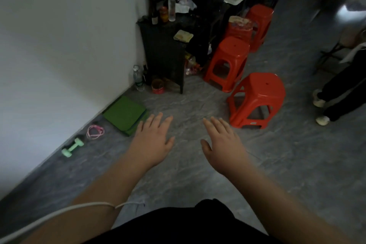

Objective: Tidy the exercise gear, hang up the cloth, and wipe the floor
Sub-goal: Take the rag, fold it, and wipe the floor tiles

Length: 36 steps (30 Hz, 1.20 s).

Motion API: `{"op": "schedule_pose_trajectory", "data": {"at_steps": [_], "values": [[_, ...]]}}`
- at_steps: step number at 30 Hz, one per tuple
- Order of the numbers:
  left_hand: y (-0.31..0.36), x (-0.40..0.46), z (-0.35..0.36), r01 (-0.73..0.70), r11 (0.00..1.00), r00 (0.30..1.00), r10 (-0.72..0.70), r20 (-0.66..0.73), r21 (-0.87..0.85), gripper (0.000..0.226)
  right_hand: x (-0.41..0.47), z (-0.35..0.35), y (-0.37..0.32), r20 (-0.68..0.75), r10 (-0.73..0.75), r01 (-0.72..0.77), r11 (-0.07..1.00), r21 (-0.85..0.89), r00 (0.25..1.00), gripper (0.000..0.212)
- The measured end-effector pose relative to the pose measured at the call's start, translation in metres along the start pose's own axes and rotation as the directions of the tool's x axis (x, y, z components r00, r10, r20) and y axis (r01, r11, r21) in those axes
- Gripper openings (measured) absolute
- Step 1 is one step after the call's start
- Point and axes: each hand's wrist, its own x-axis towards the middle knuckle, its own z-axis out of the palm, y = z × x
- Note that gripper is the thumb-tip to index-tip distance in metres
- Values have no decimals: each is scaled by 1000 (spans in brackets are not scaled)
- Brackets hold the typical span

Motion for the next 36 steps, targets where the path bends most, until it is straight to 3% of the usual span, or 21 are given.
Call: {"op": "schedule_pose_trajectory", "data": {"at_steps": [9,15,22,28,32,36], "values": [[-50,228,-30,68,998,998,-68,-5,-2,68,242,-3,45,30,-21,20,1000,9,999,66],[-80,369,-78,115,992,993,-116,19,57,68,416,-33,59,115,-137,137,991,9,984,65],[-109,511,-110,136,991,991,-136,-9,-21,67,573,-50,63,140,-179,180,984,8,974,65],[-153,664,-109,62,997,998,-61,31,-46,65,705,-29,85,148,-107,109,994,-6,983,63],[-183,770,-113,47,997,986,-35,162,-68,67,789,-13,102,206,-11,18,999,-33,979,61],[-203,855,-105,-41,999,981,47,188,-35,66,861,8,119,259,45,-29,998,-63,965,61]]}}
